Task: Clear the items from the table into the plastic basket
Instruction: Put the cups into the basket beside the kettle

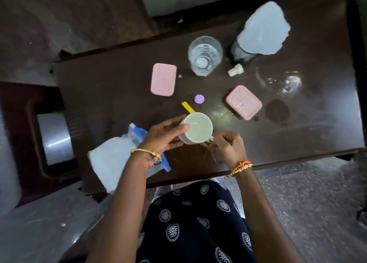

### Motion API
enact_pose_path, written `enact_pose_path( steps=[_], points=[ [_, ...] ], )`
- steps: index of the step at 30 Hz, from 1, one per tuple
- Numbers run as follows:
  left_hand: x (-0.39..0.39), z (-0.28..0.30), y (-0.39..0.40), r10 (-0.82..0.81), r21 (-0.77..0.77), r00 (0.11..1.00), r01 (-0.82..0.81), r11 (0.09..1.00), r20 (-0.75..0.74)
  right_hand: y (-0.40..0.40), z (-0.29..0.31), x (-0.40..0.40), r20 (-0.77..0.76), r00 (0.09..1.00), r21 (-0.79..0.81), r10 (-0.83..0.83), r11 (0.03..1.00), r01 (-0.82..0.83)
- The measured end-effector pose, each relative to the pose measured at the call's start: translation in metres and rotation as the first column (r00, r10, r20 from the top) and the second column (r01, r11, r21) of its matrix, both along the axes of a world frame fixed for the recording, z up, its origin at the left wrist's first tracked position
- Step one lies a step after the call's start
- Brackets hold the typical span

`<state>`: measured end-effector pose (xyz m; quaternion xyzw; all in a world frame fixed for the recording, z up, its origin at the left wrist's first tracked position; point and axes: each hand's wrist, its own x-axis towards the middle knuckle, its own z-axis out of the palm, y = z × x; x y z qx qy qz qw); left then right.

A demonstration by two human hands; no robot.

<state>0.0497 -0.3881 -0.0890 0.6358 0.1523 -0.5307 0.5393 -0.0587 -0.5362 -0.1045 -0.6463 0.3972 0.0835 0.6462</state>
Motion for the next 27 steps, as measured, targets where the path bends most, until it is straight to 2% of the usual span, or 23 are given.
enact_pose_path(
  steps=[2,5,9,16,18,23,25,27],
  points=[
    [0.015,0.000,0.031,0.108,0.020,0.993,-0.109,0.994,0.037,0.018,0.001,0.027,0.021,0.996,0.105,0.092,0.990,-0.094],
    [0.038,0.002,0.084,0.292,0.003,0.953,-0.294,0.956,0.084,0.049,0.005,0.078,0.071,0.942,0.043,0.329,0.942,-0.333],
    [0.069,0.015,0.150,0.535,-0.070,0.834,-0.530,0.845,0.137,0.108,0.023,0.146,0.091,0.852,-0.020,0.515,0.857,-0.515],
    [0.131,0.054,0.245,0.829,-0.116,0.503,-0.834,0.540,0.244,0.229,0.063,0.250,0.174,0.665,-0.209,0.727,0.687,-0.696],
    [0.147,0.063,0.273,0.888,-0.125,0.376,-0.900,0.418,0.266,0.269,0.073,0.275,0.180,0.612,-0.240,0.770,0.637,-0.732],
    [0.169,0.068,0.318,0.951,-0.178,0.059,-0.977,0.117,0.303,0.343,0.076,0.309,0.192,0.549,-0.265,0.813,0.582,-0.769],
    [0.174,0.066,0.336,0.946,-0.215,-0.015,-0.975,0.058,0.324,0.369,0.072,0.318,0.187,0.529,-0.291,0.828,0.561,-0.775],
    [0.178,0.062,0.351,0.939,-0.223,-0.054,-0.975,0.025,0.340,0.388,0.068,0.325,0.188,0.501,-0.321,0.845,0.534,-0.782]
  ],
)
